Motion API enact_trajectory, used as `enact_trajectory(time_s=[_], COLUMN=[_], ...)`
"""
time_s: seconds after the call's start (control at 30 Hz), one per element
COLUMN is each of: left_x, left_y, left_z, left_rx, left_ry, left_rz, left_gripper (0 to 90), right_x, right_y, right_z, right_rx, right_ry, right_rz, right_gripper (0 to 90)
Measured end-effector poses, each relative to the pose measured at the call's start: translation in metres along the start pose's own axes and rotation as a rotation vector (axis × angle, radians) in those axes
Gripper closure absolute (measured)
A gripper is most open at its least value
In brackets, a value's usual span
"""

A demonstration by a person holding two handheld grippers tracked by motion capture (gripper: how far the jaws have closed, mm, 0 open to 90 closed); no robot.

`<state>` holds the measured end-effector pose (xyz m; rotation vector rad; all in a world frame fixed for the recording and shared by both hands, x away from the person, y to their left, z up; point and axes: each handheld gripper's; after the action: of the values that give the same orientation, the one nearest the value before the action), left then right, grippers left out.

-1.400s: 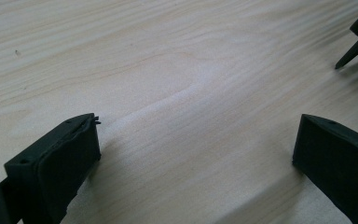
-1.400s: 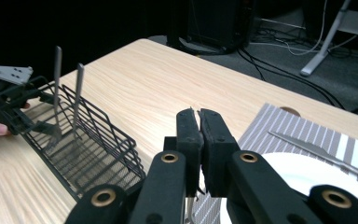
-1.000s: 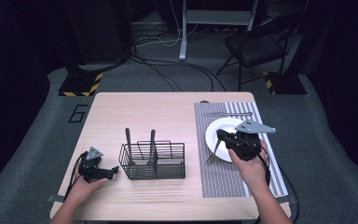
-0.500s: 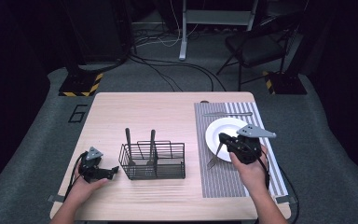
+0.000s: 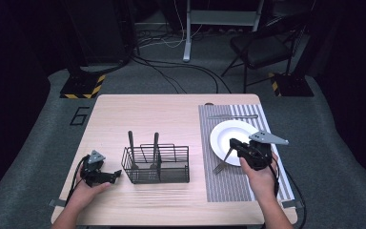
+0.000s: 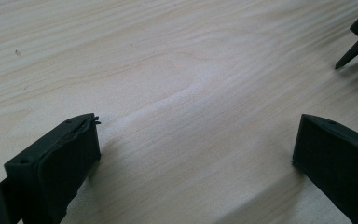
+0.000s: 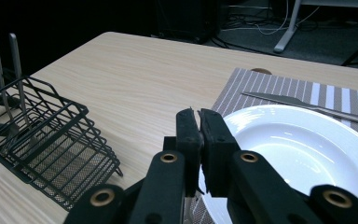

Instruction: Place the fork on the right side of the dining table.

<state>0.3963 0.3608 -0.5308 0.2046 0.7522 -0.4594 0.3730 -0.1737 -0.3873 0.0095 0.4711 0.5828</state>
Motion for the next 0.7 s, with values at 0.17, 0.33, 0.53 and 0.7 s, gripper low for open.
enact_trajectory(time_s=[0.17,0.33,0.53,0.7], left_x=[0.000,0.000,0.000,0.000], left_y=[0.000,0.000,0.000,0.000], left_z=[0.000,0.000,0.000,0.000], left_rx=[0.000,-0.001,0.000,0.000], left_ry=[0.000,0.000,0.000,0.000], left_rz=[0.000,0.000,0.000,0.000], left_gripper=[0.2,0.2,0.2,0.2], right_x=[-0.004,-0.010,-0.016,-0.021], right_y=[-0.007,-0.016,-0.027,-0.039], right_z=[-0.004,-0.009,-0.018,-0.027], right_rx=[0.020,0.052,0.080,0.127], right_ry=[-0.002,-0.001,0.002,0.000], right_rz=[-0.025,-0.041,-0.064,-0.077], right_gripper=[85.6,84.3,82.4,81.7])
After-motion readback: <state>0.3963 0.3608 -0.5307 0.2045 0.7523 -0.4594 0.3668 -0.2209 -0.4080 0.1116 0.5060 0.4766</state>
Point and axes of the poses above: each handheld gripper's, and its own axes: x roughly forward along the jaws, z roughly out of its top, y roughly to its left, and after that the axes turned 2 degrees about z, right-handed
